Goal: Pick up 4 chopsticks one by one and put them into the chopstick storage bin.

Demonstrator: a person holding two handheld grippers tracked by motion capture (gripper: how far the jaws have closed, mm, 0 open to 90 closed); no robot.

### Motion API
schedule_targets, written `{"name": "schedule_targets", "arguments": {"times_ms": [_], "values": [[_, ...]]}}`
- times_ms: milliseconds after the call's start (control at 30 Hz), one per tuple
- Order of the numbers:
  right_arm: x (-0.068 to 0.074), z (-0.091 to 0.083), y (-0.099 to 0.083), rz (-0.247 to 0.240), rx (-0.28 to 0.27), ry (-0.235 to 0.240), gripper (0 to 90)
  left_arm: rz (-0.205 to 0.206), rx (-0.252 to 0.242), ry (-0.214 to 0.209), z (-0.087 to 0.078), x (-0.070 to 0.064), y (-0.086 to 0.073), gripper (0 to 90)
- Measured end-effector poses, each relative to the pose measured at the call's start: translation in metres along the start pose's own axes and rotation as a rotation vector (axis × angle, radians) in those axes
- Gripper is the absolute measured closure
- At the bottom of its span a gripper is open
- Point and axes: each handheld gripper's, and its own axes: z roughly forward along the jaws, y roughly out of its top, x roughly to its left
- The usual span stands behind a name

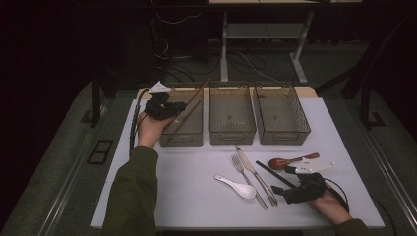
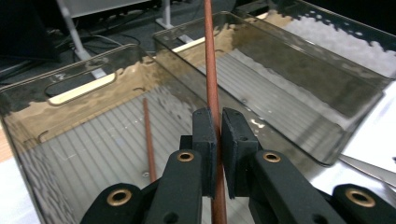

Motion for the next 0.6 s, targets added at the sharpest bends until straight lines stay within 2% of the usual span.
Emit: {"name": "schedule_targets", "arguments": {"times_ms": [100,267,600], "values": [[0.000,0.000,0.000,0.001,0.001,0.000,12.1,-0.005,0.008,0.024,0.005,0.006,0.000,83.7],[0.000,0.000,0.000,0.001,0.000,0.001,12.1,-0.040,0.014,0.052,0.011,0.017,-0.004,83.6],[0.000,0.000,0.000,0.000,0.000,0.004,12.1,-0.085,0.085,0.081,0.024,0.026,-0.015,83.6]]}}
